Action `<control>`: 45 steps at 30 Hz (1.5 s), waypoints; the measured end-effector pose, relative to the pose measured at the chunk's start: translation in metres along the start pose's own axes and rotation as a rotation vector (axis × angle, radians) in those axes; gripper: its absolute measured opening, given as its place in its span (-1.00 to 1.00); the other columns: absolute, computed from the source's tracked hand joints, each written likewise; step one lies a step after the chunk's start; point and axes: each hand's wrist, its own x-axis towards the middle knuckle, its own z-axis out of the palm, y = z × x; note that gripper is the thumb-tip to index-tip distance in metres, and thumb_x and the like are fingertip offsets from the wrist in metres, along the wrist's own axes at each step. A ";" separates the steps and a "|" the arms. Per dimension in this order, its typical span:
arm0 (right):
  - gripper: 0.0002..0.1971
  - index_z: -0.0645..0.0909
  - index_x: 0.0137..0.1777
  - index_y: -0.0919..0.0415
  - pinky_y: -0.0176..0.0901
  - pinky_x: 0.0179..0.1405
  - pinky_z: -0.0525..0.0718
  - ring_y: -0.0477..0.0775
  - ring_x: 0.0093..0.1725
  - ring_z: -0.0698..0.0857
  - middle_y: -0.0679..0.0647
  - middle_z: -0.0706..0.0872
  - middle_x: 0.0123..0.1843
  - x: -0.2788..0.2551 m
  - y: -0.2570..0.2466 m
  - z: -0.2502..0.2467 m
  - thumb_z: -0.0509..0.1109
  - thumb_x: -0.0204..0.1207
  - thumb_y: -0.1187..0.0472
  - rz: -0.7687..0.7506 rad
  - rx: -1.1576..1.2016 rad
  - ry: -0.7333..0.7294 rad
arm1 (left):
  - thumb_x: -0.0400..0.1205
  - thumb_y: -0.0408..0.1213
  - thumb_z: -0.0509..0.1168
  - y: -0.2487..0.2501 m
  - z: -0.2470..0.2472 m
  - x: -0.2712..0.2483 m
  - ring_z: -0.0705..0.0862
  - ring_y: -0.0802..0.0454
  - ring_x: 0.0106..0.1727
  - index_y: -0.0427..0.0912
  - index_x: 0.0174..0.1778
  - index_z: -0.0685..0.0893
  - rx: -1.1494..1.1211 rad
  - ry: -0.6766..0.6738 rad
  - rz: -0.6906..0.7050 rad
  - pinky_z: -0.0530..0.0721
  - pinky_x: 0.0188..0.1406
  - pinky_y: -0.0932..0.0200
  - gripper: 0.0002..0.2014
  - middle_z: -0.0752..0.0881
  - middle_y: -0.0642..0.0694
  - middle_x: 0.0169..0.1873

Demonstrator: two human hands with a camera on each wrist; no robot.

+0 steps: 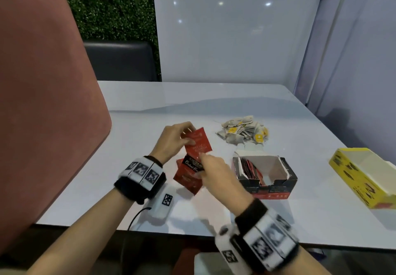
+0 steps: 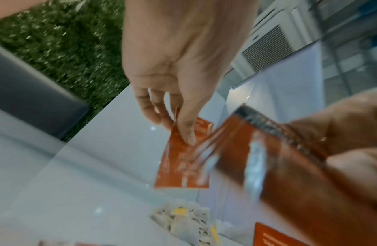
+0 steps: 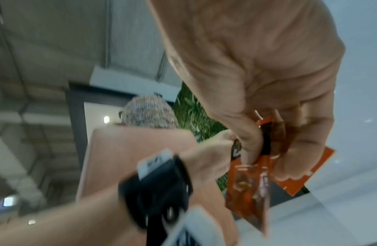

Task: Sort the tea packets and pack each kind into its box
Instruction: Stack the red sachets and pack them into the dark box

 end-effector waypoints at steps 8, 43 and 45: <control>-0.75 0.59 0.15 0.20 0.19 0.21 0.61 0.19 0.09 0.68 0.21 0.74 0.08 -0.021 0.025 -0.042 0.29 0.60 0.06 0.066 0.538 -0.014 | 0.50 -0.36 0.39 -0.001 -0.026 -0.105 0.51 0.11 -0.11 -0.13 -0.15 0.71 0.229 0.172 0.522 0.53 -0.21 0.33 -0.94 0.60 0.07 -0.12; -0.69 0.47 0.34 0.36 0.07 0.24 0.53 0.31 0.37 0.51 0.30 0.57 0.34 0.096 0.002 0.034 0.15 0.62 0.35 0.021 -0.389 -0.256 | -0.15 -0.25 0.75 -0.020 -0.021 -0.139 0.78 -0.04 0.06 -0.28 -0.02 0.81 -1.330 -0.235 -0.755 0.79 -0.21 0.02 -0.27 0.77 -0.18 0.11; -0.68 0.49 0.34 0.32 0.05 0.25 0.54 0.28 0.38 0.51 0.27 0.56 0.35 0.100 0.003 0.040 0.21 0.62 0.27 0.003 -0.477 -0.284 | -0.17 -0.21 0.76 -0.021 -0.022 -0.137 0.79 0.01 0.04 -0.21 -0.01 0.82 -1.284 -0.249 -0.727 0.80 -0.15 0.03 -0.26 0.79 -0.12 0.09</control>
